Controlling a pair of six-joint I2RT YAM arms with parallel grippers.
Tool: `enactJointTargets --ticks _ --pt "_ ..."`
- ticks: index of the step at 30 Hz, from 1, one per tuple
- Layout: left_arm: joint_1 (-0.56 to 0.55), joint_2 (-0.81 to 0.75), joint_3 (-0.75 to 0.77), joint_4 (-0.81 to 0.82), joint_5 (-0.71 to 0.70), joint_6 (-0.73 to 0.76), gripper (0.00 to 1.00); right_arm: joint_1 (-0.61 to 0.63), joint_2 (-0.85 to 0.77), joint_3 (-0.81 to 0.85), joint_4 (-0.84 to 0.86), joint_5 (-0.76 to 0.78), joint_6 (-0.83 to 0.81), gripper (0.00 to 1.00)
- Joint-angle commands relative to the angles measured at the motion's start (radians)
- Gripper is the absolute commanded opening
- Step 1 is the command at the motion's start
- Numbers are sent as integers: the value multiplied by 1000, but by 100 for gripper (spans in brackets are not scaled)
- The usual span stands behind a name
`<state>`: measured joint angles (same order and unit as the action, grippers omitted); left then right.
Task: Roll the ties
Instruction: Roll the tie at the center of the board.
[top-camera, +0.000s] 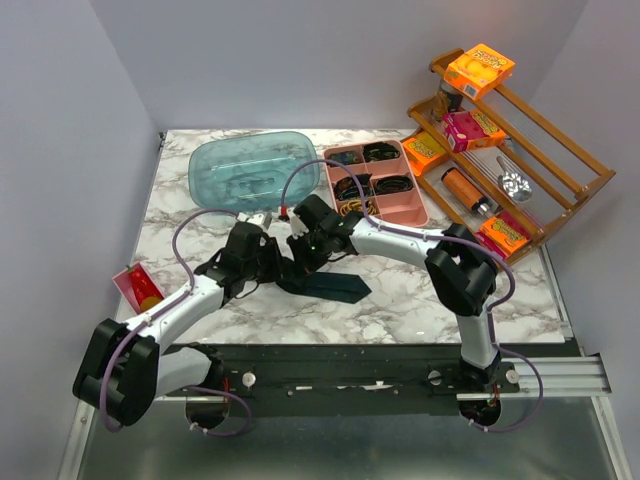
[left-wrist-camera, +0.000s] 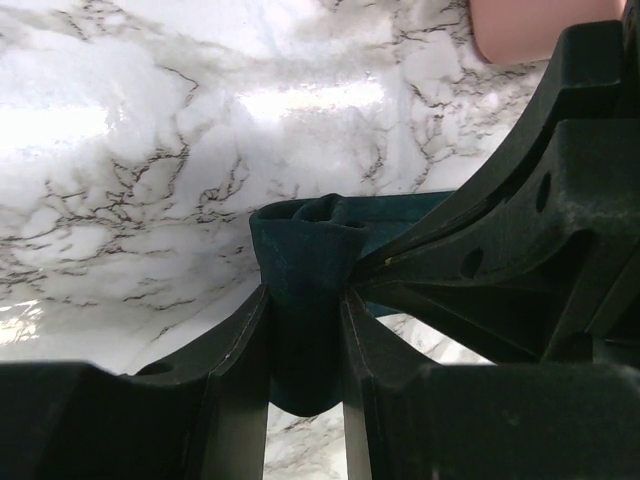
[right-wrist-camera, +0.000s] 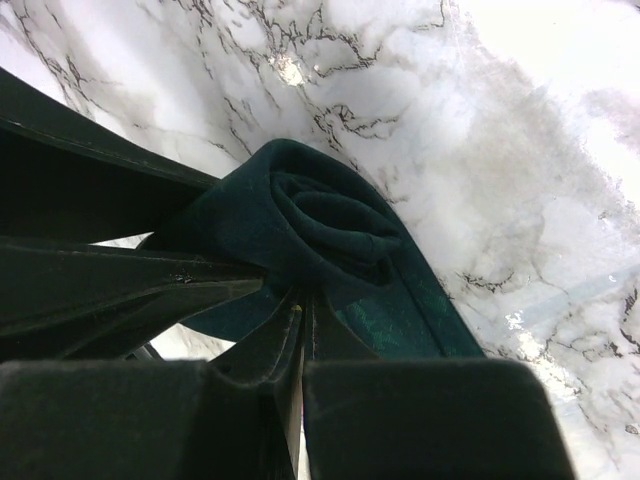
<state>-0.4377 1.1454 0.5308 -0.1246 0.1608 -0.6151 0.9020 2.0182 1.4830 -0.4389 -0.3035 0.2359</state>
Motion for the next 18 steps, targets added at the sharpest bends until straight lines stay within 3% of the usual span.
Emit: enactJointTargets --ticks 1,18 --pt "-30 2 69 -118 -153 20 30 6 27 25 -14 0 14 10" --pt "-157 115 262 -400 -503 51 30 -18 -4 19 -60 89 25 10"
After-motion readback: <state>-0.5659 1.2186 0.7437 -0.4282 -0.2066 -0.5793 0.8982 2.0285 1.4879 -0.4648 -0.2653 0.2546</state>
